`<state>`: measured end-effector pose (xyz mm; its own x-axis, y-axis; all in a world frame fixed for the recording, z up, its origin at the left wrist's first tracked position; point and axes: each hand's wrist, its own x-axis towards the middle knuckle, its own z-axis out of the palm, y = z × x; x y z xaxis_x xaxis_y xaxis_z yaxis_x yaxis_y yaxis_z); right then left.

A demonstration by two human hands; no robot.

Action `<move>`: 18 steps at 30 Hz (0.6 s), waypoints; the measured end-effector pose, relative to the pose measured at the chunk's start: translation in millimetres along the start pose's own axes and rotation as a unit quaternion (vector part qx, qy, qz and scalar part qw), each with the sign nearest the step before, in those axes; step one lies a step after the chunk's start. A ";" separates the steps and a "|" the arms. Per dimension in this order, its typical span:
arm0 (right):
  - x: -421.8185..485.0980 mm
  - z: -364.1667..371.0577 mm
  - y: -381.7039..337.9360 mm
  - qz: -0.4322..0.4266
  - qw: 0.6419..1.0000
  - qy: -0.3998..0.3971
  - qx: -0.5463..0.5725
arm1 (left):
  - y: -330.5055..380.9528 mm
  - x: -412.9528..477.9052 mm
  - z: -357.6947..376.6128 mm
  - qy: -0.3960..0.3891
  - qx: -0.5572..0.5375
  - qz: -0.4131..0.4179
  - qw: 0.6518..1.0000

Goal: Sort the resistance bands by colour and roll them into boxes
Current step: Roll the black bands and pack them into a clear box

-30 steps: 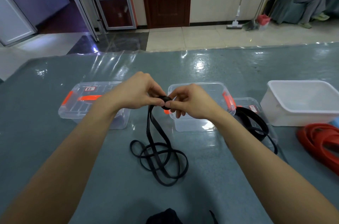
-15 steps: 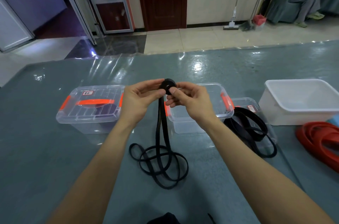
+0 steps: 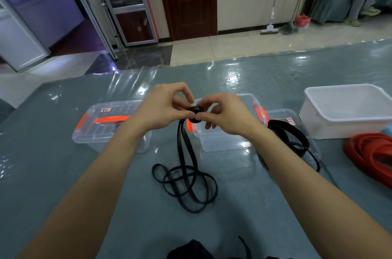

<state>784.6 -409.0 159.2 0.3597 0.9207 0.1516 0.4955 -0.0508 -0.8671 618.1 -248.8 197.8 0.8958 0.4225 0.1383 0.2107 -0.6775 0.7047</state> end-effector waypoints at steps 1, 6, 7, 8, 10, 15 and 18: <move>-2.8 -2.7 -0.3 -0.002 1.000 -0.007 -0.007 | 5.6 0.6 1.8 -0.008 0.016 0.001 1.000; -19.7 -19.0 3.5 -0.024 0.996 0.046 0.071 | 15.1 -3.8 19.7 0.050 -0.070 -0.005 0.996; -24.5 -22.7 5.0 -0.028 0.993 0.068 0.092 | 16.4 -5.4 25.4 0.067 -0.103 -0.014 0.992; -29.2 -26.2 6.5 -0.027 0.988 0.092 0.118 | 18.5 -7.1 32.9 0.084 -0.133 -0.023 0.987; -37.1 -33.9 11.1 -0.009 0.973 0.129 0.193 | 26.1 -7.4 51.2 0.109 -0.184 -0.027 0.976; -63.0 -30.8 22.4 0.042 0.911 0.168 0.375 | 51.4 -0.5 94.4 0.152 -0.266 -0.028 0.951; -80.9 -40.2 37.9 0.079 0.926 0.145 0.339 | 56.4 -1.2 100.5 0.119 -0.208 -0.054 0.969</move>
<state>806.0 -500.9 133.1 0.6314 0.7747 0.0336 -0.1558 0.1692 -0.9732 668.3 -348.0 167.4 0.7518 0.6373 0.1694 0.0779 -0.3409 0.9369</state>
